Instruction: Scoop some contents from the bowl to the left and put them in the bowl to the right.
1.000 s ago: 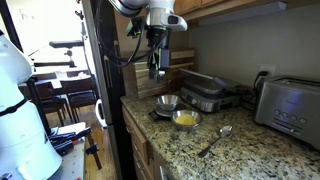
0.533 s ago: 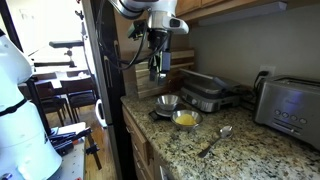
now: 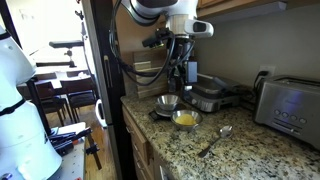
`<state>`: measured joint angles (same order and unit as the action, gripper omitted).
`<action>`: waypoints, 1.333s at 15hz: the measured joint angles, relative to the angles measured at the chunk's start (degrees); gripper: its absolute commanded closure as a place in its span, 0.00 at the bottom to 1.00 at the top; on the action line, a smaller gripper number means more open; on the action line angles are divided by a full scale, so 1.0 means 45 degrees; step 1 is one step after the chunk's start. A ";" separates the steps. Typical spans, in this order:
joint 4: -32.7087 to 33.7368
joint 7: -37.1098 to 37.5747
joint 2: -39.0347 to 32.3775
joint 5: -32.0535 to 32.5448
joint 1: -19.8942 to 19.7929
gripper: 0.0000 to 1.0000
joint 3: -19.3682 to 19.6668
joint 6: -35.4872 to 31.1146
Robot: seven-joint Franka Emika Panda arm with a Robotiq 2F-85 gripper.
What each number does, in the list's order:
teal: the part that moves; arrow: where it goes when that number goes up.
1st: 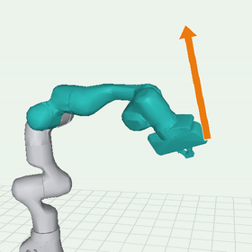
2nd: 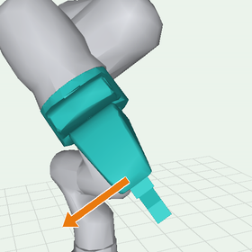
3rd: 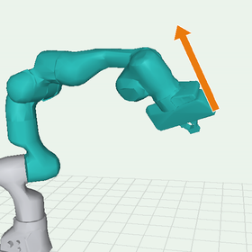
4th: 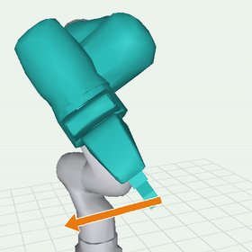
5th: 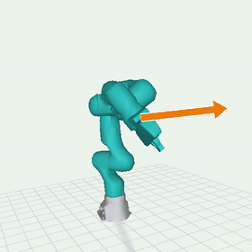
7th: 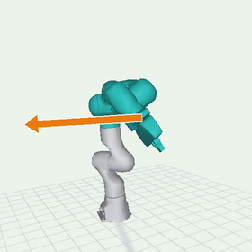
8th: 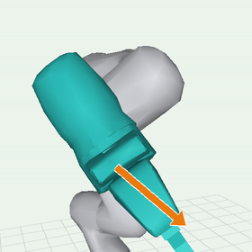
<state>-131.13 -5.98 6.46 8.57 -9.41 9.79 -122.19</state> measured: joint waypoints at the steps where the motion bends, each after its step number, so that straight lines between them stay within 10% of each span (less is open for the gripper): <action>1: 0.0189 -0.0438 -0.0392 -0.0028 -0.0091 0.00 0.0153 -0.0297; 20: 0.2545 -0.3021 -0.4756 -0.0865 -0.0827 0.00 0.0463 -0.2935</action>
<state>-119.68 -19.57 -14.94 4.67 -13.13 11.87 -135.40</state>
